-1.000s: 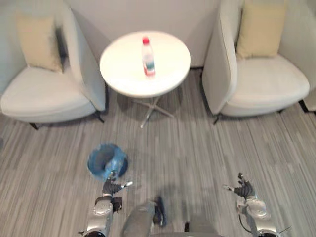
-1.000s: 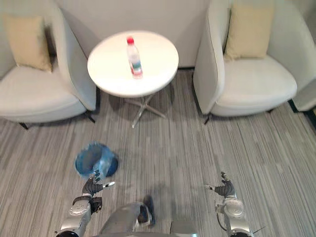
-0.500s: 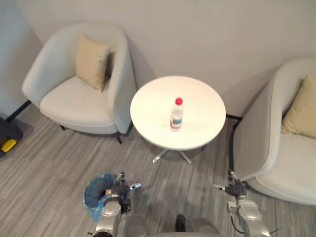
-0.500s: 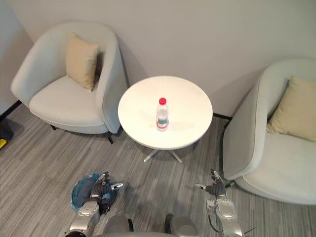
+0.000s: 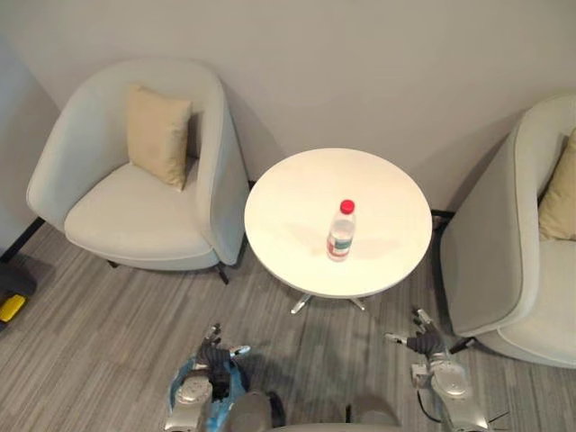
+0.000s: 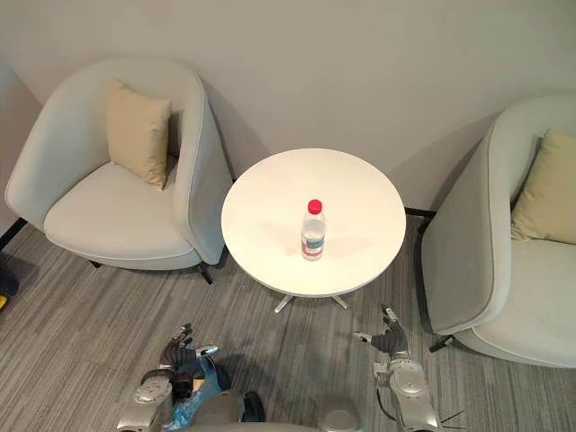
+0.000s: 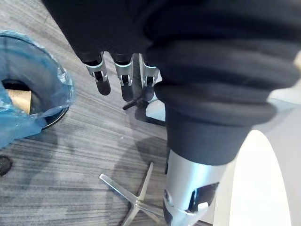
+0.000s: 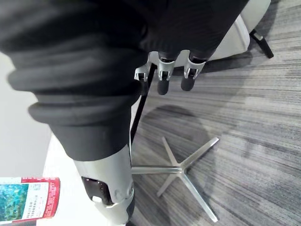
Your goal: Gather rubbish on tea table into small bin, then transfer packed bag to large trash can.
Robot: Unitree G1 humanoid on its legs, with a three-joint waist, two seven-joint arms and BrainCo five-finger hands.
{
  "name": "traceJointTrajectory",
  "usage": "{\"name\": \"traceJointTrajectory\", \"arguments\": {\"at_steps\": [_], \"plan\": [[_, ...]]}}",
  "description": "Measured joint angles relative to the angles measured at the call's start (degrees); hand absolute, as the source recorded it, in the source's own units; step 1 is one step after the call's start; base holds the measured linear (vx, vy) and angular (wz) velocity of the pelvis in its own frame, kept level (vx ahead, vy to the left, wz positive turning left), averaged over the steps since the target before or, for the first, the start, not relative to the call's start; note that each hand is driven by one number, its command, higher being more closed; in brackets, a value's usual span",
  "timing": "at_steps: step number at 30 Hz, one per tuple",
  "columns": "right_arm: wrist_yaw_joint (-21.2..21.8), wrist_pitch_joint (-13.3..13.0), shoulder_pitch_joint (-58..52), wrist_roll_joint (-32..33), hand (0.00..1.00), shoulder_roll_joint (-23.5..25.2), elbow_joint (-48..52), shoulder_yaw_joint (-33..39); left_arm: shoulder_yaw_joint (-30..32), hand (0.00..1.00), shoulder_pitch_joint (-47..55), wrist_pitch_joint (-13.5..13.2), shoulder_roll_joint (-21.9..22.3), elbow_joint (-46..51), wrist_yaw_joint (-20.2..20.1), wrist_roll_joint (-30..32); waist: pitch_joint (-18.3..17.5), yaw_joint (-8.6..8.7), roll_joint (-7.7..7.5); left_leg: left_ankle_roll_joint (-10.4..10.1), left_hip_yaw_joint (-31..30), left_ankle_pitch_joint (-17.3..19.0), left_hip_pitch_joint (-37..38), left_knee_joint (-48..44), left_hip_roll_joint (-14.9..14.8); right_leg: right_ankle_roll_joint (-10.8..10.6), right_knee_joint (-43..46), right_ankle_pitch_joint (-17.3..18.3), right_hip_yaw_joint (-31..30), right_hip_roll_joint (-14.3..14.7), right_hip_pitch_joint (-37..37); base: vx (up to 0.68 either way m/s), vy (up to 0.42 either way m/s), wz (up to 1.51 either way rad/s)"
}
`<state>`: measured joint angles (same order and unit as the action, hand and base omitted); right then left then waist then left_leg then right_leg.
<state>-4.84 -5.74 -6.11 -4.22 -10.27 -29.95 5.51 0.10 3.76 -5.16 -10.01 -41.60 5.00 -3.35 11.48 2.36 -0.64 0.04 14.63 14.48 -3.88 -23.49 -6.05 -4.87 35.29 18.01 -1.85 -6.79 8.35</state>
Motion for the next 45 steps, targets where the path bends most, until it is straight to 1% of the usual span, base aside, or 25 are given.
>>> {"name": "traceJointTrajectory", "arguments": {"at_steps": [1, 2, 3, 4, 5, 6, 8, 10, 11, 15, 18, 21, 24, 26, 29, 31, 33, 36, 39, 45], "plan": [[-0.1, -0.1, 0.0, -0.3, 0.0, -0.1, 0.7, 0.0, 0.0, 0.0, -0.2, 0.0, -0.3, 0.0, 0.0, 0.0, 0.0, 0.19, -0.04, -0.4, -0.3, -0.2, 0.2, 0.0, 0.0, 0.2, -2.0, -0.2, -0.1, 0.4, 0.2, 0.19, -0.05, 0.5], [-0.3, -0.1, -0.6, -0.9, 0.0, -0.1, 2.3, 0.0, -0.1, 0.0, -0.4, -0.2, -1.1, 0.0, 0.0, 0.0, -0.6, 0.29, -1.49, -0.9, -0.5, -0.2, 0.9, -0.4, 0.6, 0.5, -8.3, -4.3, -0.2, 0.7, 0.0, 0.22, -0.094, 0.55], [-0.3, -0.4, -0.6, -0.9, 0.0, -0.9, 2.7, 0.2, -0.1, 0.0, -0.7, -0.2, -0.3, -0.7, 0.0, 0.0, -1.0, 0.54, -0.89, -1.3, -2.7, 0.1, 1.2, -0.6, 0.5, 0.7, -8.9, -5.2, 0.4, 1.0, -1.3, 0.23, -0.09, 0.39], [-0.4, -0.4, -0.6, -1.0, 0.0, -1.2, 2.9, 0.2, -0.2, 0.0, -0.6, -0.2, 0.0, -0.7, -0.1, 0.0, -1.5, 0.25, -0.57, -1.4, -2.7, 0.1, 1.4, -0.2, 0.2, 0.8, -9.8, -5.2, 0.3, 1.3, -1.5, 0.27, -0.087, 0.11], [-0.3, -0.4, -0.1, -1.1, 0.0, -1.4, 4.4, 0.0, -0.1, 0.0, -0.3, -0.2, 0.2, -0.7, 0.0, 0.0, -1.8, -0.18, 0.08, -2.1, -2.6, -0.4, 1.6, 1.4, -0.2, 1.1, -11.9, -5.9, 0.3, 2.0, -2.2, 0.21, -0.048, -0.14], [-0.3, -0.4, 0.2, -1.2, 0.0, -1.4, 5.9, -0.2, 0.0, 0.0, 0.1, -0.2, 0.2, -0.7, 0.0, 0.0, -2.0, -0.08, 0.59, -2.6, -2.7, -0.7, 1.7, 2.7, -0.6, 1.2, -13.4, -6.6, 0.4, 2.6, -2.5, 0.19, -0.054, -0.12], [-0.3, -0.6, -0.2, -2.3, 0.0, -1.5, 9.0, -1.0, 0.0, 0.0, 0.7, -0.2, 0.3, -0.7, 0.0, 0.1, -2.3, -0.01, 1.16, -3.2, -2.8, -1.4, 2.3, 4.8, -1.0, 1.5, -16.9, -8.1, 0.7, 3.4, -3.8, 0.18, -0.04, -0.05], [-0.3, -0.7, -0.7, -3.2, 0.0, -1.4, 11.1, -1.5, 0.1, 0.0, 1.2, -0.2, 0.3, -0.8, 0.0, 0.5, -2.4, 0.18, 1.3, -3.3, -3.4, -2.1, 3.8, 7.0, -1.0, 1.7, -20.1, -9.1, 1.5, 3.7, -6.1, 0.16, -0.031, 0.1], [-0.3, -1.5, -0.8, -3.2, 0.0, -1.6, 11.6, -1.5, 0.0, 0.0, 1.3, -0.3, 0.4, -0.8, 0.0, 0.7, -2.4, 0.25, 1.31, -3.4, -3.7, -2.8, 4.8, 8.5, -1.1, 1.8, -22.0, -9.8, 1.9, 3.6, -7.5, 0.1, -0.021, 0.16], [0.3, -2.8, -0.8, -3.5, 0.0, -2.3, 13.5, -3.0, 0.0, 0.0, 1.3, -0.4, 0.3, -0.8, 0.0, 0.7, -2.6, 0.21, 1.6, -3.4, -4.3, -4.5, 5.5, 11.7, -0.6, 2.1, -26.2, -12.0, 3.3, 3.3, -9.2, 0.06, 0.005, 0.12], [1.3, -2.9, -0.8, -5.0, 0.0, -2.8, 13.5, -3.9, -0.1, 0.0, 1.4, -0.4, 0.3, -0.8, -0.1, 1.5, -2.6, 0.23, 1.59, -3.4, -5.9, -5.8, 5.9, 13.1, 0.2, 2.0, -28.4, -12.7, 4.5, 2.7, -10.7, 0.02, 0.005, 0.23], [1.3, -2.9, -0.5, -5.6, 0.0, -3.5, 13.4, -5.2, -0.1, 0.0, 1.9, -0.4, 0.2, -0.8, -0.1, 1.8, -3.0, 0.15, 2.42, -3.4, -6.7, -6.7, 6.0, 14.5, 0.3, 2.1, -29.7, -13.9, 5.4, 2.7, -11.3, -0.01, 0.002, 0.18], [1.2, -2.9, 0.1, -5.7, 0.0, -3.6, 13.4, -6.2, -0.1, 0.0, 2.4, -0.5, 0.2, -1.9, -0.1, 1.9, -3.1, 0.2, 2.54, -3.3, -7.3, -7.8, 6.3, 16.0, 0.6, 2.1, -30.3, -14.6, 6.3, 2.7, -11.4, -0.05, -0.002, 0.12], [0.9, -2.9, 0.6, -5.6, 0.0, -3.7, 13.3, -6.2, -0.1, 0.0, 2.9, -0.5, 0.3, -2.0, -0.1, 1.9, -3.1, 0.2, 2.52, -3.3, -8.2, -9.5, 6.2, 17.8, 0.9, 2.2, -31.6, -15.8, 6.7, 2.6, -11.5, -0.1, -0.001, 0.14], [-0.1, -2.9, 1.5, -5.5, 0.0, -3.7, 13.1, -6.3, -0.1, 0.0, 3.5, -0.5, 0.2, -2.5, -0.1, 2.8, -3.1, 0.17, 2.52, -3.2, -8.9, -10.2, 6.3, 19.3, 1.2, 2.0, -32.5, -16.1, 7.1, 2.5, -11.4, -0.11, -0.002, 0.09], [-0.5, -2.9, 2.5, -5.4, 0.0, -3.7, 12.3, -6.3, -0.1, 0.0, 4.0, -0.5, 0.2, -2.9, -0.1, 3.1, -3.1, 0.18, 2.48, -3.2, -9.6, -11.4, 6.1, 20.5, 1.5, 2.1, -32.9, -16.6, 8.1, 2.4, -11.2, -0.17, -0.018, 0.15], [-1.2, -2.9, 3.6, -5.3, 0.0, -3.6, 10.6, -6.5, -0.1, 0.0, 4.2, -0.5, 0.2, -3.7, -0.1, 3.2, -3.2, 0.09, 2.46, -3.2, -10.3, -13.7, 6.3, 23.2, 2.1, 1.6, -33.5, -17.0, 8.3, 2.1, -10.6, -0.17, -0.014, 0.11], [-1.8, -2.9, 4.6, -5.1, 0.0, -3.6, 9.7, -6.4, 0.0, 0.0, 5.1, -0.5, 0.2, -4.0, -0.1, 3.8, -3.2, 0.12, 2.51, -3.4, -11.3, -15.6, 6.1, 25.9, 2.3, 1.2, -33.6, -17.3, 9.4, 2.0, -9.3, -0.17, -0.014, 0.14], [-2.8, -2.8, 6.2, -4.6, 0.0, -3.6, 8.1, -6.3, 0.0, 0.0, 5.6, -0.5, 0.2, -4.0, -0.1, 4.0, -3.2, 0.0, 2.57, -3.8, -12.3, -16.0, 5.2, 27.6, 2.7, 0.8, -34.6, -17.5, 9.7, 2.0, -8.3, -0.13, 0.006, 0.19], [-4.3, -2.8, 10.4, -2.4, 0.0, -3.7, 6.1, -5.8, 0.0, 0.0, 6.5, -0.5, 0.3, -4.0, -0.1, 3.9, -2.9, -0.15, 3.55, -3.8, -13.2, -16.0, 3.1, 27.3, 3.2, 0.5, -34.9, -17.7, 9.9, 1.8, -7.3, -0.01, 0.004, 0.07]]}}
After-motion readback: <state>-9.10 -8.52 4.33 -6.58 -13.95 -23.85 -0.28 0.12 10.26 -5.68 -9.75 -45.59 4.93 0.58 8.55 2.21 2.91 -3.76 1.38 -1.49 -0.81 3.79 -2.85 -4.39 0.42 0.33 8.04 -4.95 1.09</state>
